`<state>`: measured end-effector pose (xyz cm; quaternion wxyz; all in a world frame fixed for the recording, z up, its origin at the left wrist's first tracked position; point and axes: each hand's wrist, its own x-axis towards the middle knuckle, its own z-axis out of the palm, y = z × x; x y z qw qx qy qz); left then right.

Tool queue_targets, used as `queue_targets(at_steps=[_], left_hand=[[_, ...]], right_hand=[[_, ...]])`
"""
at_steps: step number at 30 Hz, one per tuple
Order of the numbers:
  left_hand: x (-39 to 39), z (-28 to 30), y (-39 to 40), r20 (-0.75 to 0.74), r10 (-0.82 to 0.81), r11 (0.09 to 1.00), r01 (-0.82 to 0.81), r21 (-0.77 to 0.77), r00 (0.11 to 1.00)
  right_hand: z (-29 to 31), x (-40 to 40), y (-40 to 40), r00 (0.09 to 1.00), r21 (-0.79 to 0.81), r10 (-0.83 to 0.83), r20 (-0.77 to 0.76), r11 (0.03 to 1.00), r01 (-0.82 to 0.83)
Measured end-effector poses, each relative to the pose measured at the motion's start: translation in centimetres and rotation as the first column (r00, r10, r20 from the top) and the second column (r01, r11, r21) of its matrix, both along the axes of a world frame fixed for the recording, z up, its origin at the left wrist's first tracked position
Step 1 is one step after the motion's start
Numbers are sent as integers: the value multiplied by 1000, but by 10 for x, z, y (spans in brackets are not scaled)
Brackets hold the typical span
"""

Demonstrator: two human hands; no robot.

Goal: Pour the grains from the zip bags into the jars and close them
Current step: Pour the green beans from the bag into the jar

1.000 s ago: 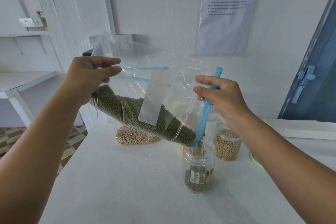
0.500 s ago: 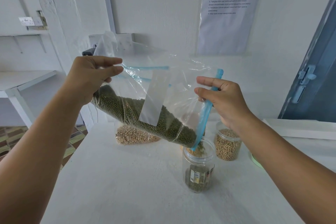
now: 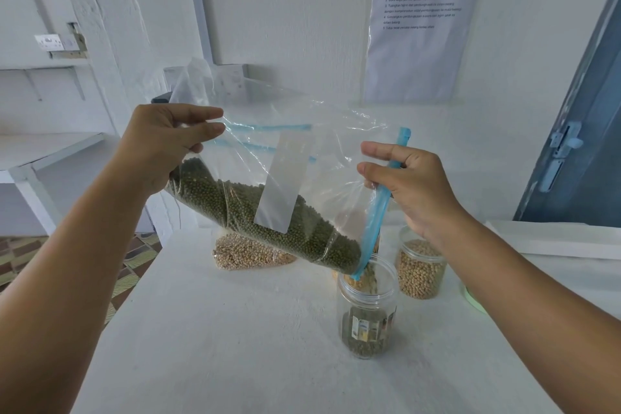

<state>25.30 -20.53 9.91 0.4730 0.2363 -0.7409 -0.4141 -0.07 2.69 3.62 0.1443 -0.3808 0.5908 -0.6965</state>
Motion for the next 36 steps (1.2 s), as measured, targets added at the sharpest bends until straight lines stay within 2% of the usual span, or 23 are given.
queue_targets(at_steps=[19, 36], left_hand=[[-1, 1, 2, 11, 36, 999, -36, -9, 999], [0, 3, 4, -3, 4, 1000, -4, -24, 1000]], right_hand=[[0, -1, 0, 1000, 17, -9, 0, 1000, 9], [0, 0, 1, 1000, 12, -8, -2, 1000, 8]])
